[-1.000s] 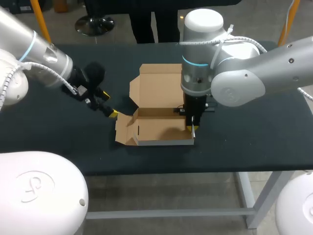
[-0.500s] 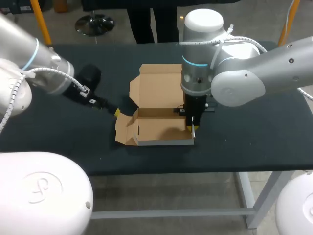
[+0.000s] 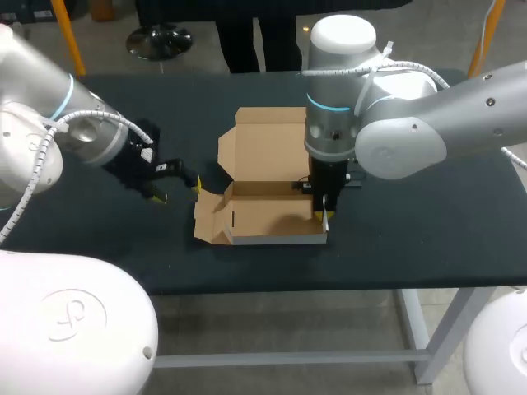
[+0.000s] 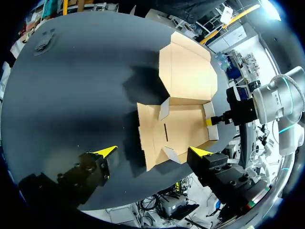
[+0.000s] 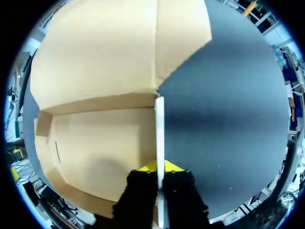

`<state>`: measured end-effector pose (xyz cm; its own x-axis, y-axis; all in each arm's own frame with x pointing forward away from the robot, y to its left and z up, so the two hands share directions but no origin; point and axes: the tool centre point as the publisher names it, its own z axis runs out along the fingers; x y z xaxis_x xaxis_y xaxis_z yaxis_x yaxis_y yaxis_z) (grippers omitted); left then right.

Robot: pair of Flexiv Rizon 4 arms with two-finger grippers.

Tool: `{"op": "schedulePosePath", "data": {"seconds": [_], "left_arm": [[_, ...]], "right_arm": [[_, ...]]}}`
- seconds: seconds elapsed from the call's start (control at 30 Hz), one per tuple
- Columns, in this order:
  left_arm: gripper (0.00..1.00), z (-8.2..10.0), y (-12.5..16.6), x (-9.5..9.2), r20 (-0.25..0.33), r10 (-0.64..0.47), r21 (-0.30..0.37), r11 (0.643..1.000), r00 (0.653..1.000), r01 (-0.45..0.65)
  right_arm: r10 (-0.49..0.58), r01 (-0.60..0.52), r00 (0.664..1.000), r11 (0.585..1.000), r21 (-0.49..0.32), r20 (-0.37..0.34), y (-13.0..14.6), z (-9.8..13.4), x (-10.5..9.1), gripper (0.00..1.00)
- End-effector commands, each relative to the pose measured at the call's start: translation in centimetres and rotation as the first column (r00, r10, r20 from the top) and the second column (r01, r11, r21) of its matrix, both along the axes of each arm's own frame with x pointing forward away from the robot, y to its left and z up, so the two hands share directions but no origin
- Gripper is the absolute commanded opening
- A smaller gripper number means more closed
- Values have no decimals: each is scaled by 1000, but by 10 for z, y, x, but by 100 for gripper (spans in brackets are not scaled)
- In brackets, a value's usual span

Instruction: Assemble the packaging by folding the flat box into shape, placing the metal phone stand inside, and closing the box properly

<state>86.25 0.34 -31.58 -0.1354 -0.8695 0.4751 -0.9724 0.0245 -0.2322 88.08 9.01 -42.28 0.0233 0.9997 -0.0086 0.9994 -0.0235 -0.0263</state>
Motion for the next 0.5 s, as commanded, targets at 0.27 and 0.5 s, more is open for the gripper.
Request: {"op": "schedulePosePath", "data": {"seconds": [0.27, 0.5], "left_arm": [[82, -34, -8, 14, -156, 3, -140, 990, 988, -25], [80, -47, -11, 16, -117, -58, -176, 984, 991, 37]], "right_arm": [[1, -1, 1000, 1000, -4, -6, 1, 1, 1, 0], [1, -1, 1000, 1000, -4, -6, 1, 1, 1, 0]]}}
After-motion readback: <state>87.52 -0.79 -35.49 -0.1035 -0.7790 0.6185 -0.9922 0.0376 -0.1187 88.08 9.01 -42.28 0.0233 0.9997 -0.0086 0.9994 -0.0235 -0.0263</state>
